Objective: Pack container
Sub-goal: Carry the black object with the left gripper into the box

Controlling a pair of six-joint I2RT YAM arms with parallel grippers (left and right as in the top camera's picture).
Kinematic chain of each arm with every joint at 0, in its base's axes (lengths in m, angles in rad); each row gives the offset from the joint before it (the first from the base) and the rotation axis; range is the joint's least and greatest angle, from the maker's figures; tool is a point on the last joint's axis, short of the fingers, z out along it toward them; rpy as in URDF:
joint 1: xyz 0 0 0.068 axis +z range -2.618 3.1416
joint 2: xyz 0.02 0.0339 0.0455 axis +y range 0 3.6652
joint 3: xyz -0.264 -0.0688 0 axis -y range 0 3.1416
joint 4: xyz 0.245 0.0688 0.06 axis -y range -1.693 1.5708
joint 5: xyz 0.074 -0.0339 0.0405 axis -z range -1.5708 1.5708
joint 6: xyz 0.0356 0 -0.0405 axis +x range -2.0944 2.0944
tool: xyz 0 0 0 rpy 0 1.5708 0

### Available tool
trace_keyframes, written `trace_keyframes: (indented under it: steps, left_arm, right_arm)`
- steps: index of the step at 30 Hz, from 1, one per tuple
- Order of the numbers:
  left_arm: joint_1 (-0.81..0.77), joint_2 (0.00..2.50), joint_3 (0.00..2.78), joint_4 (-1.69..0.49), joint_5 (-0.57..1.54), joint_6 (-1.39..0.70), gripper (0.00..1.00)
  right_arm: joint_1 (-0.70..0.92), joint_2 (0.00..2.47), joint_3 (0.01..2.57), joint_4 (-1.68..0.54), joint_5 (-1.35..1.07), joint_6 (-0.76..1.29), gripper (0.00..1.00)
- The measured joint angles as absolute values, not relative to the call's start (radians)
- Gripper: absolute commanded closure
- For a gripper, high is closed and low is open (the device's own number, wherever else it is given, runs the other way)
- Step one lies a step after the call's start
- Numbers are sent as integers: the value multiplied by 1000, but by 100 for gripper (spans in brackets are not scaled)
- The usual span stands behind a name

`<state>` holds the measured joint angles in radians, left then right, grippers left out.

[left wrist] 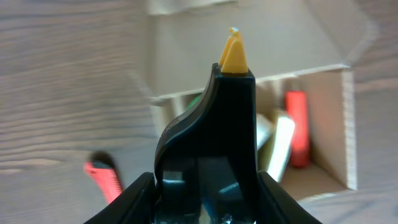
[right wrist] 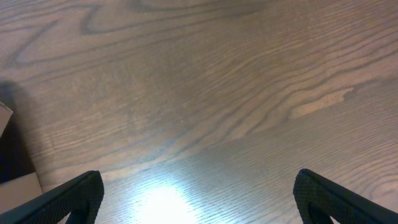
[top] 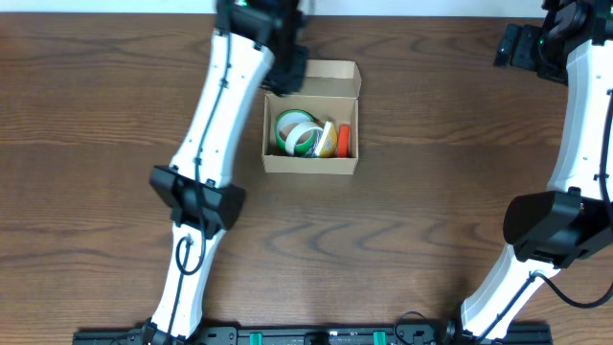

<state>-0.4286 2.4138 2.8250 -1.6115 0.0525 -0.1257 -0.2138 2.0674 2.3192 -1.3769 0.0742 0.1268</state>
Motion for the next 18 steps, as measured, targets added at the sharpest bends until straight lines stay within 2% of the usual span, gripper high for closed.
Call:
trace_keyframes:
  steps: [5,8,12,18]
  left_arm:
    - [-510,2414,2821,-1612,49,-197,57]
    - [-538,2413,2786,-1610,45,-229,61]
    - [-552,2413,2700,-1605,49,-261,65]
    - [-567,2413,2582,-1536,71,-294,65]
  right_arm:
    - [-214,2067,2319,-1377,75,127,1]
    - [-214,2067,2319,-1377,74,127,1]
    - [-214,2067,2319,-1377,75,127,1]
    - [-214,2067,2319,-1380,75,127,1]
